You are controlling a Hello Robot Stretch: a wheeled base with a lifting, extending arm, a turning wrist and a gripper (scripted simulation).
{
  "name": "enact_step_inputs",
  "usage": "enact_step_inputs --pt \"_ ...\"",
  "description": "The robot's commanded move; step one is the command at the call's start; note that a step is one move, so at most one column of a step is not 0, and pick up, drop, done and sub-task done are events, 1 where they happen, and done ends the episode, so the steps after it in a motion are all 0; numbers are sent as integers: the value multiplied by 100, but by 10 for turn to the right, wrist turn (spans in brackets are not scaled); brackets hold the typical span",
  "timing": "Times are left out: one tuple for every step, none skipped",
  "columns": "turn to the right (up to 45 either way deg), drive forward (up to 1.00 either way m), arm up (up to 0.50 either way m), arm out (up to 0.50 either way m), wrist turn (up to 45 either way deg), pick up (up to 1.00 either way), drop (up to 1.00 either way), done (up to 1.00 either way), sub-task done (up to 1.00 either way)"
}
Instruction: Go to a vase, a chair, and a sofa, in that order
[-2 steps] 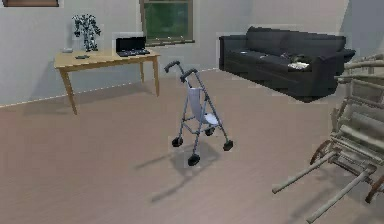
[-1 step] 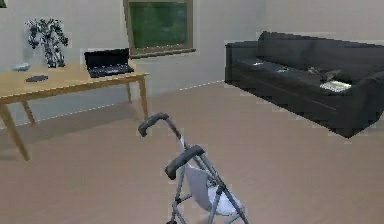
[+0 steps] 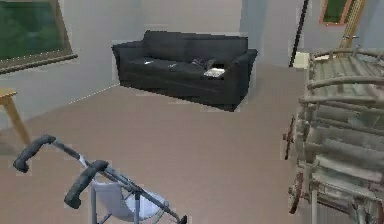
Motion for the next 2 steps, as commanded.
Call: enact_step_inputs --pt "0 5 0 0 0 0 0 0 0" --pt "-450 0 0 0 0 0 0 0 0"
